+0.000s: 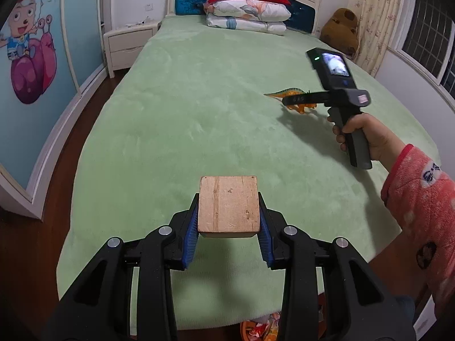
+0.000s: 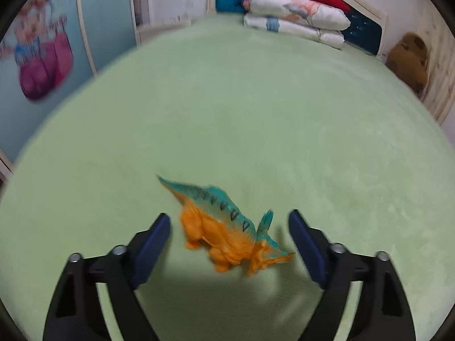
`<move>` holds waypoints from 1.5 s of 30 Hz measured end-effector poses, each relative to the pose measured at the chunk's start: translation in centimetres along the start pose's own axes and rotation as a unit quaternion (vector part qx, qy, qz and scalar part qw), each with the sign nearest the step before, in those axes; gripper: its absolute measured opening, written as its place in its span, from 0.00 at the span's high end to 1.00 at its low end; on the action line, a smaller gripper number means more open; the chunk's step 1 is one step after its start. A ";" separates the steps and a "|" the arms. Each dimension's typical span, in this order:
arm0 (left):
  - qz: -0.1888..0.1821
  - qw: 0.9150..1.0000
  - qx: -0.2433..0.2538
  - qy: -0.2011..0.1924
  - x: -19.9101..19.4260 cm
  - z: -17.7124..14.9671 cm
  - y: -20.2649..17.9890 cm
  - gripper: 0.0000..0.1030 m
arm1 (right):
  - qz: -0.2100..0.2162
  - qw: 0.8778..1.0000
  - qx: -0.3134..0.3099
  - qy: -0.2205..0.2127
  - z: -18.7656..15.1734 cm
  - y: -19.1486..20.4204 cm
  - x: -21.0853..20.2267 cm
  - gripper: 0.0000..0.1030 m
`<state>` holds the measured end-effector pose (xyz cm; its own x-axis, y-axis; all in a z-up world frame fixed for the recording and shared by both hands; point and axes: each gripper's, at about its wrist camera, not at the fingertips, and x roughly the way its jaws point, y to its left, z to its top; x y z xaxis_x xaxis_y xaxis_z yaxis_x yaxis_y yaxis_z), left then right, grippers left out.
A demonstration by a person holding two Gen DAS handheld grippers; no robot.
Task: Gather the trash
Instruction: 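Grasp the wooden block with the left gripper while the right gripper grasps the orange dinosaur, then carry block and dinosaur to the orange bucket and open both grippers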
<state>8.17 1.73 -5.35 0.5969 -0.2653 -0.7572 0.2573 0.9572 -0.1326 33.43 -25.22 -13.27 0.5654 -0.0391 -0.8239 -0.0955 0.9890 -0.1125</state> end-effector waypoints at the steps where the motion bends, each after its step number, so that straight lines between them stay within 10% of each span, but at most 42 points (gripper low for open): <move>1: 0.000 1.000 -0.002 0.000 -0.1 -0.2 0.0 0.66 | -0.013 1.000 -0.009 0.000 -0.1 0.3 0.1 0.29; 4: 0.001 1.000 -0.004 0.000 -0.4 -0.7 0.3 0.66 | -0.032 0.999 -0.019 -0.002 -0.4 0.8 0.0 0.30; 5: 0.002 1.000 -0.004 0.001 -0.3 -0.7 0.3 0.66 | -0.036 0.999 -0.021 -0.002 -0.5 0.8 -0.2 0.46; 20: -0.010 1.000 -0.011 -0.012 -2.3 -1.3 0.2 0.66 | -0.023 0.997 -0.030 -0.069 -2.9 1.8 -9.7 0.46; 33: -0.029 1.000 0.006 -0.009 -5.2 -5.3 -2.6 0.66 | 0.055 0.988 -0.075 -0.127 -16.8 3.1 -26.3 0.46; 45: -0.076 0.996 0.037 0.038 -5.2 -13.6 -6.7 0.66 | 0.109 0.991 -0.025 -0.073 -31.4 3.3 -30.1 0.46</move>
<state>-6.98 -1.72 -9.24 0.4874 -0.3948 -0.7788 0.3970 0.8946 -0.2051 -9.67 -25.26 -6.30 0.6387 0.1993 -0.7432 -0.2663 0.9634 0.0295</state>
